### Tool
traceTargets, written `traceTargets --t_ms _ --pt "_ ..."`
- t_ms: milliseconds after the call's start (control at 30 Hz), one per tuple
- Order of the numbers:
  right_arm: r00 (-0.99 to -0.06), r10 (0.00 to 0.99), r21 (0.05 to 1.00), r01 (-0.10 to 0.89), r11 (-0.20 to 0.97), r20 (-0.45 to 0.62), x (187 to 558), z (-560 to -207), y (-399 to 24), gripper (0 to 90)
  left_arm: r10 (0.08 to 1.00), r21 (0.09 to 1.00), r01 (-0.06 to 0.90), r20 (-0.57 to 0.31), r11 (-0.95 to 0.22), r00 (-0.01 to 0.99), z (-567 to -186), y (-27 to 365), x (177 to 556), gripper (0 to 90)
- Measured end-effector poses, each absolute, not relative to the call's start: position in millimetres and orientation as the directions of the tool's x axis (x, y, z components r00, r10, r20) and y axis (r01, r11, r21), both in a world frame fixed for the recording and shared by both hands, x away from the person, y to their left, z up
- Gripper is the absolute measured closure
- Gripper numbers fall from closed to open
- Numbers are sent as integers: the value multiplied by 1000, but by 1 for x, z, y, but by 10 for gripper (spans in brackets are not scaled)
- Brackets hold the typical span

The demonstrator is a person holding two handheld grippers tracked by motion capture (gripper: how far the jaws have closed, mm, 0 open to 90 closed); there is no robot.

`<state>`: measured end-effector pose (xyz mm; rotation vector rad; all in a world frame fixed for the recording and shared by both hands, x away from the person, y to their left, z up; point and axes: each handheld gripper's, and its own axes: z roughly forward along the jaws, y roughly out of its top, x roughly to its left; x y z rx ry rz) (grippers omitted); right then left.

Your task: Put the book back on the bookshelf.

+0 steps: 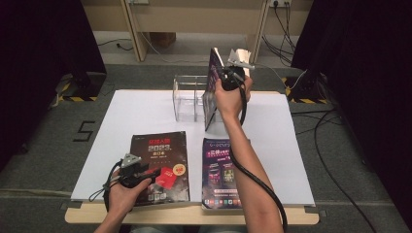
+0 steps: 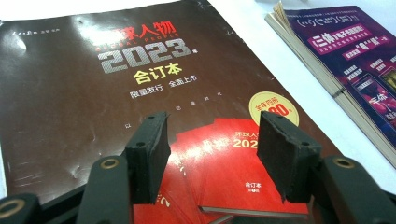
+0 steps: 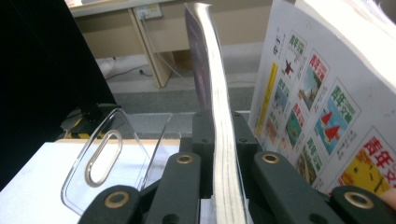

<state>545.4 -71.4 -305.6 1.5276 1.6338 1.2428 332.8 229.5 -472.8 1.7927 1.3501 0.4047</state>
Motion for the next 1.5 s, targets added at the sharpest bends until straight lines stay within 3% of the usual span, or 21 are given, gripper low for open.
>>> traceTargets --t_ms 500,700,900,1500 --pt "-157 982 912 409 -36 109 551 -308 -68 841 902 772 632 -222 -69 369 -472 230 333 430" --pt "-154 986 912 411 5 64 549 -306 -67 795 901 771 632 -220 -74 374 -473 229 332 429" --pt "-159 985 910 414 4 68 541 -303 -64 732 900 771 632 -218 -78 378 -473 228 332 429" --pt "-167 975 885 462 -51 144 517 -312 -80 690 899 769 634 -218 -82 380 -473 226 331 429"
